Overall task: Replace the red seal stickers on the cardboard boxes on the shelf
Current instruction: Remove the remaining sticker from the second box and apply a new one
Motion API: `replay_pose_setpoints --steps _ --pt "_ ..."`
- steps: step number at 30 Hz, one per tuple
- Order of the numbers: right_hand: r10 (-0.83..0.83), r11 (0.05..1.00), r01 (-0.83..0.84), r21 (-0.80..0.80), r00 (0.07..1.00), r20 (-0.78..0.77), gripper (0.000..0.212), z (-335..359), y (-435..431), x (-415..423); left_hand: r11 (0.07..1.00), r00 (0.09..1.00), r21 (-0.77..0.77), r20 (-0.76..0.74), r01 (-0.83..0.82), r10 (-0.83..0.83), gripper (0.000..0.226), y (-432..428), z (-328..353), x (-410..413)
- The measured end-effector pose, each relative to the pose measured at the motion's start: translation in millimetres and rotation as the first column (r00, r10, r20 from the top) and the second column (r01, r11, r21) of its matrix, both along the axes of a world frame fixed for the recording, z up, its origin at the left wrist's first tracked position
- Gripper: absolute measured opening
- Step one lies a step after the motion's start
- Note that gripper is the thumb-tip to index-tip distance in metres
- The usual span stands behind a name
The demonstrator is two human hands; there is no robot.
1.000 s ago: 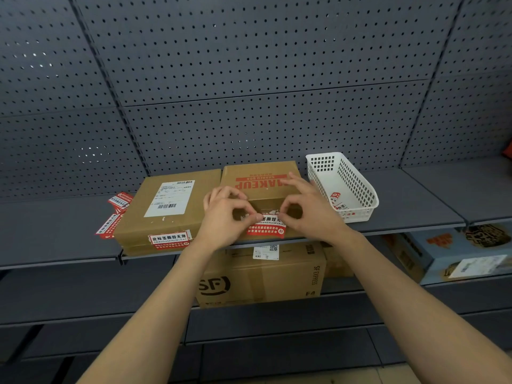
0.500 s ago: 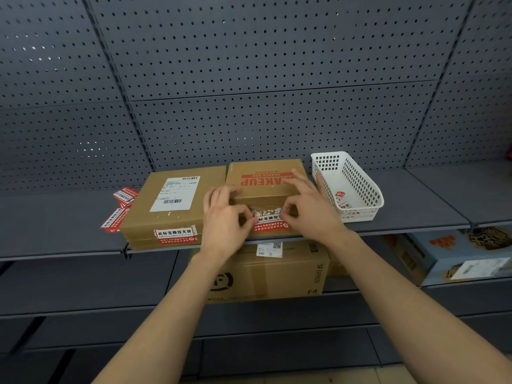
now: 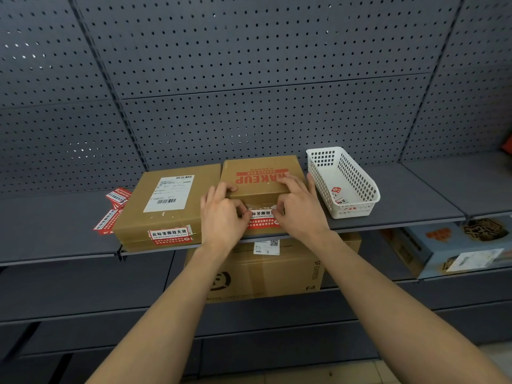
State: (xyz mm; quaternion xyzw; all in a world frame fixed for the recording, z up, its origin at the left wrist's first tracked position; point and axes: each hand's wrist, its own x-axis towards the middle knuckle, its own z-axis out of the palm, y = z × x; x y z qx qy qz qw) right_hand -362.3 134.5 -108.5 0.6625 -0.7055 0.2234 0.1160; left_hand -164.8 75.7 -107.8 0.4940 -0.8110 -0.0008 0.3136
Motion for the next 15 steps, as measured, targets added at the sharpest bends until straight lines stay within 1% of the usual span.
replay_pose_setpoints --steps 9,15 --pt "-0.012 1.000 0.012 -0.025 1.000 0.009 0.015 0.0 -4.2 -0.5 0.999 1.000 -0.049 0.006 -0.016 0.016 0.012 -4.3 -5.0 -2.0" --pt "-0.026 0.999 0.025 -0.035 1.000 -0.017 0.014 -0.6 -5.6 0.0 0.997 0.999 -0.075 0.024 -0.035 0.036 0.013 -7.6 -5.9 -4.6"
